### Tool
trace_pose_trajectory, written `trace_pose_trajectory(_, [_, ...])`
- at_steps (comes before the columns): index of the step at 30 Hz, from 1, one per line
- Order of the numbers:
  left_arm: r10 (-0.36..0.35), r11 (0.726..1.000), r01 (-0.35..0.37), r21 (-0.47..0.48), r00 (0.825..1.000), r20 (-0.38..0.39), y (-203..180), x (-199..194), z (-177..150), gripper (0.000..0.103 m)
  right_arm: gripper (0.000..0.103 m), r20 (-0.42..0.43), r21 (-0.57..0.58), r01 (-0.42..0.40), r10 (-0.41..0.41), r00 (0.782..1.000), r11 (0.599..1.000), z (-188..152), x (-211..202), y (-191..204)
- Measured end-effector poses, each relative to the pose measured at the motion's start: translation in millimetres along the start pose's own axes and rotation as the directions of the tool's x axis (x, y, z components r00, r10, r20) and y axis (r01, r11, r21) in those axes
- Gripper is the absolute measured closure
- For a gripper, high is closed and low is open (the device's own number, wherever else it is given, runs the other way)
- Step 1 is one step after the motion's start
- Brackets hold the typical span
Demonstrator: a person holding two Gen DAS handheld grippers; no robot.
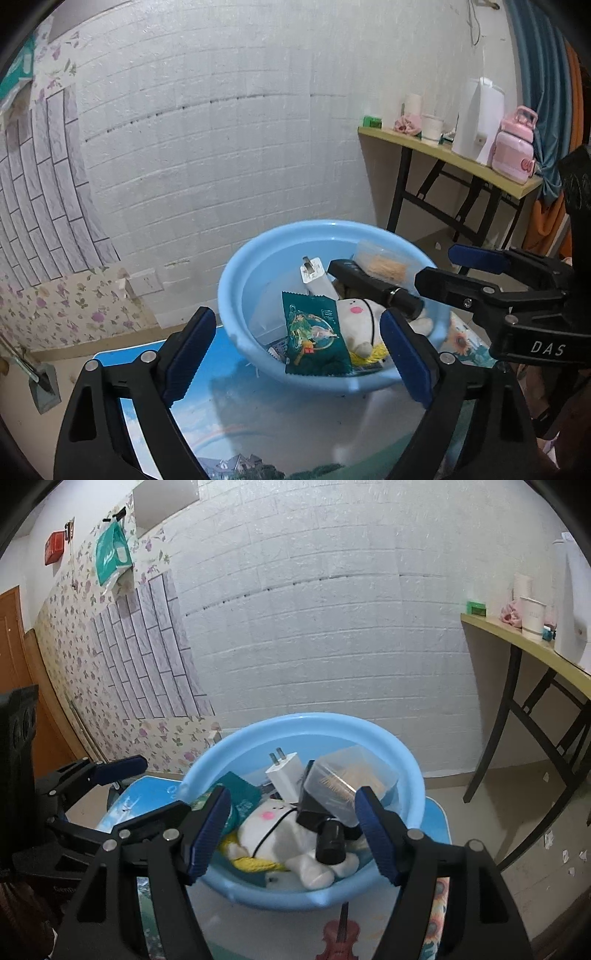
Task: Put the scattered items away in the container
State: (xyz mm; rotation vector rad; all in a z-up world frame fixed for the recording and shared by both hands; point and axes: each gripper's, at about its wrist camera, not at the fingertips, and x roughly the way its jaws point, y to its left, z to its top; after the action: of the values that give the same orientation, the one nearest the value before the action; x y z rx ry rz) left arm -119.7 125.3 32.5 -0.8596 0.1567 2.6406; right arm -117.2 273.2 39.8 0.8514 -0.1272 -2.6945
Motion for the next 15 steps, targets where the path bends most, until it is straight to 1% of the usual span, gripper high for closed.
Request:
trace_pose_trajectory(5, [0.017,1.000,-0.017,-0.015,1.000,0.026,3,-26,-1,0.005,0.033,0.004,-0.001,0.000,0.000,1.000,1.000,-2,-19,9])
trace_pose_trajectory(8, [0.054,0.998,-0.053,-0.027,0.998,0.039,4,-41,-2,0.000,0.033,-0.003,0.024,0.005,-0.005,1.000,1.000,-4,-27,12])
trace_pose_trajectory(11, [0.080,0.996,-0.078,-0.043,0.996,0.031,7,-52,-5,0.000,0.033,-0.001,0.078,0.006,-0.006,1.000,0.997,-7,-36,14])
trace_pose_trajectory(13, [0.086,0.995,-0.085,-0.051,0.996,0.022,8,-58,-7,0.000,0.033,-0.003,0.087,0.021,-0.021,1.000,0.996,-10,-40,17])
trace_pose_trajectory(14, [0.087,0.995,-0.086,-0.054,0.996,0.020,8,-62,-8,0.000,0.032,0.001,0.080,0.038,-0.039,0.999,0.996,-12,-42,21])
trace_pose_trajectory(15, [0.087,0.995,-0.085,-0.053,0.996,0.020,8,-66,-11,0.000,0.026,0.001,0.070,0.055,-0.056,0.998,0.996,-13,-43,24])
